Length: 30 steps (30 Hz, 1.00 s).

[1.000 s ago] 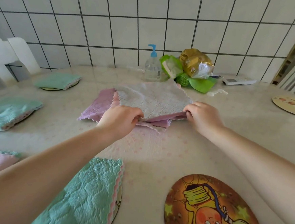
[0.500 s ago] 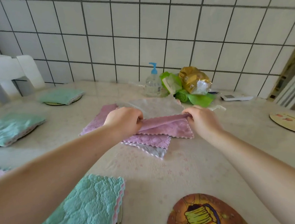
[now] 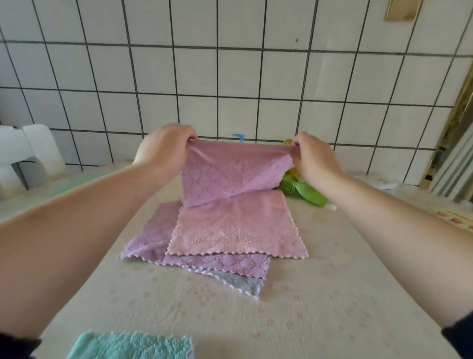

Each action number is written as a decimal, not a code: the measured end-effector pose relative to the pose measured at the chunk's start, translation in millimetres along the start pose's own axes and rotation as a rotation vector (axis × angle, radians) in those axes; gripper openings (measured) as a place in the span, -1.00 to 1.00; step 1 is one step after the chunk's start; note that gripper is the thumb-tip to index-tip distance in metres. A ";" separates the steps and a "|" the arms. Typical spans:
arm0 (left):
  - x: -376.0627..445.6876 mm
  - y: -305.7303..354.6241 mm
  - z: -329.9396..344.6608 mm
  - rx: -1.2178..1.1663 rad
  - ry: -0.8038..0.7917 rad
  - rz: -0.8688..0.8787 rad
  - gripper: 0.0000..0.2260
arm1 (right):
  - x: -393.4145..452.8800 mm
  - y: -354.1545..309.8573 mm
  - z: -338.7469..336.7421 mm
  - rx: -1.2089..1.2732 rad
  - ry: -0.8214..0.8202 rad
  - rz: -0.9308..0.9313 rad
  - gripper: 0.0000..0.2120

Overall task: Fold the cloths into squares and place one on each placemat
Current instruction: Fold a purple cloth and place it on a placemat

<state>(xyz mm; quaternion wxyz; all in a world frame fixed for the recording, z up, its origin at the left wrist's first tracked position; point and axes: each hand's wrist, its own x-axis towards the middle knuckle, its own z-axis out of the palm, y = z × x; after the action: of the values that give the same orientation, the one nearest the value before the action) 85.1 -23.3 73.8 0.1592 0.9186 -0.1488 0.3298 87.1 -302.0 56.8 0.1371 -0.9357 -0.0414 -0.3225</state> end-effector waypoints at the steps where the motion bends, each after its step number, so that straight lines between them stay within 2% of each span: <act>1: 4.0 0.5 -7.4 -0.025 0.035 0.002 -0.76 | 5.8 -4.1 -8.9 -0.002 0.043 -0.011 -0.86; 7: -6.9 13.5 -40.7 -0.152 0.156 0.000 -0.75 | -2.3 -8.0 -53.0 0.028 0.155 -0.078 -0.79; 14: -88.2 31.6 -45.7 -0.146 0.111 0.046 -0.84 | -98.7 18.2 -80.6 0.037 0.077 -0.071 -0.85; 18: -144.2 33.0 -34.9 -0.072 -0.039 0.072 -0.87 | -156.6 38.8 -78.8 0.055 -0.069 -0.108 -0.89; 21: -176.0 40.9 -31.8 -0.219 -0.305 -0.032 -0.86 | -191.0 45.6 -84.2 0.233 -0.334 0.002 -0.92; 23: -191.3 48.2 -32.5 -0.254 -0.433 -0.029 -0.91 | -207.8 50.1 -86.1 0.272 -0.428 0.065 -0.89; 27: -208.5 58.0 -37.4 -0.284 -0.513 0.011 -0.93 | -231.5 55.3 -92.7 0.319 -0.514 0.112 -0.84; 30: -214.0 60.7 -40.5 -0.308 -0.525 -0.009 -0.90 | -241.4 57.9 -101.4 0.375 -0.513 0.108 -0.83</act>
<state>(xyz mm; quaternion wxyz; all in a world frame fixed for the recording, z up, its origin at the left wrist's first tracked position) -118.5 -26.4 -24.5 0.2540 0.9382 -0.2290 0.0540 -153.8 -383.6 -28.4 0.3091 -0.9457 -0.0835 -0.0553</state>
